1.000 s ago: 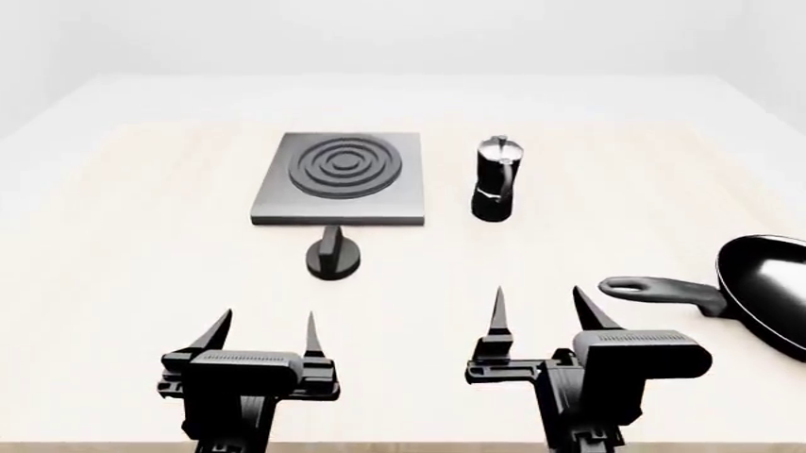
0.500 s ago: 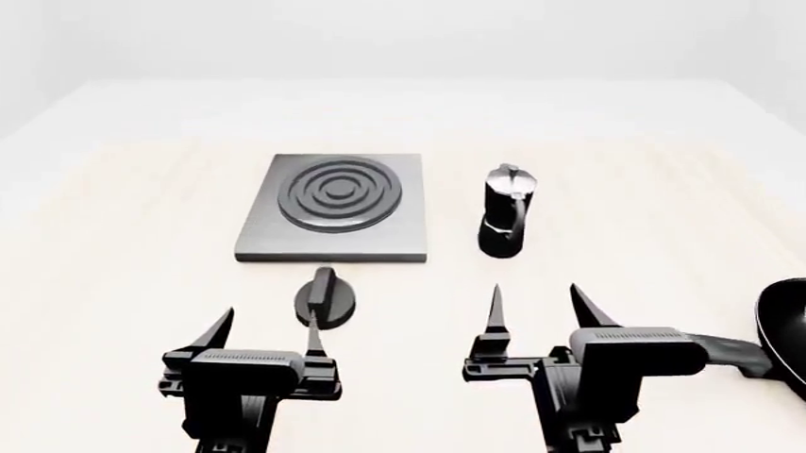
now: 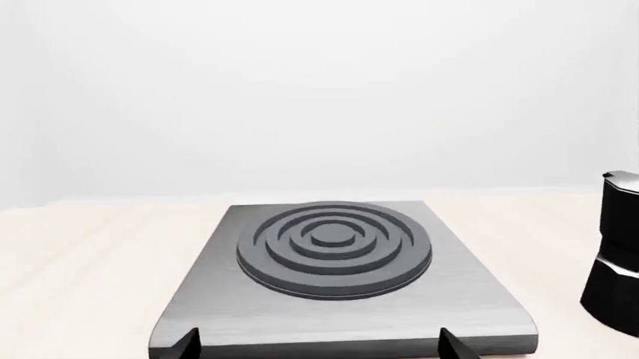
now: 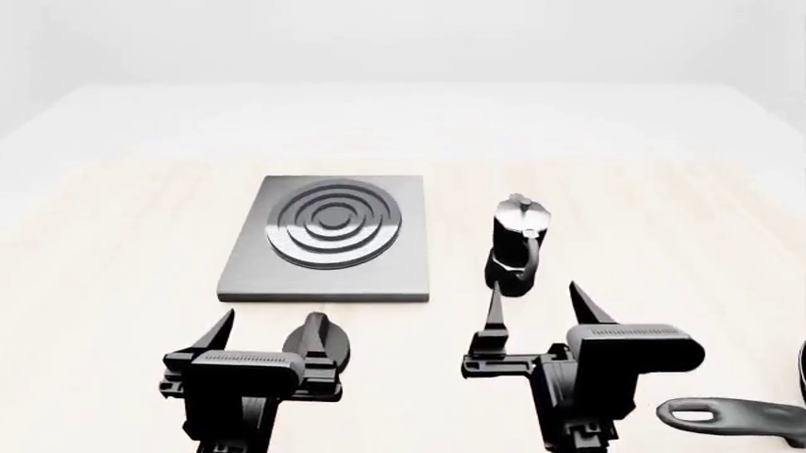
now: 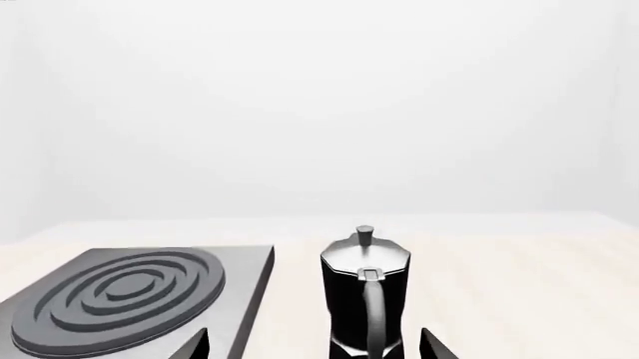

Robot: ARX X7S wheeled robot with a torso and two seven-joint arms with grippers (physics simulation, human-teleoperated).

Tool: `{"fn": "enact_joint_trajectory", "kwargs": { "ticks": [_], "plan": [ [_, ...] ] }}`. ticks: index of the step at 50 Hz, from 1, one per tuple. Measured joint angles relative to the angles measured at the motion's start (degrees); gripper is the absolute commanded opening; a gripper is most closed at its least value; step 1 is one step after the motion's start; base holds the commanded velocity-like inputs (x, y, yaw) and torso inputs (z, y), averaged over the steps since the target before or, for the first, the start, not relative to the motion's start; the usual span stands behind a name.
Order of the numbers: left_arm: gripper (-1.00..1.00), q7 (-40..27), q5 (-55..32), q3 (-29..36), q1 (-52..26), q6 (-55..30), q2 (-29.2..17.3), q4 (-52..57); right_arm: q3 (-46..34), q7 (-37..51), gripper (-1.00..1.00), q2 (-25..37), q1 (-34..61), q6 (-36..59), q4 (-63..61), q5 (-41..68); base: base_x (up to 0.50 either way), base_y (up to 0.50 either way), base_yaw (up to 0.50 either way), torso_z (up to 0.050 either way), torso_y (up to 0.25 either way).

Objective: Put the frying pan on the stove.

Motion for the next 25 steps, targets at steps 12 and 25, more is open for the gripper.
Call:
{"fn": "enact_joint_trajectory", "kwargs": {
  "ticks": [12, 25],
  "plan": [
    [1.00, -0.64, -0.42, 0.32, 0.21, 0.59, -0.36, -0.22, 1.04, 3.26, 1.00, -0.97, 2.78, 3.79, -1.58, 1.16, 0.00, 0.00, 0.00, 0.000, 0.000],
    [1.00, -1.25, -0.99, 0.56, 0.23, 1.07, -0.72, -0.56, 3.93, 7.53, 1.00, -1.75, 4.03, 7.26, -3.70, 3.52, 0.00, 0.00, 0.00, 0.000, 0.000]
  ]
}}
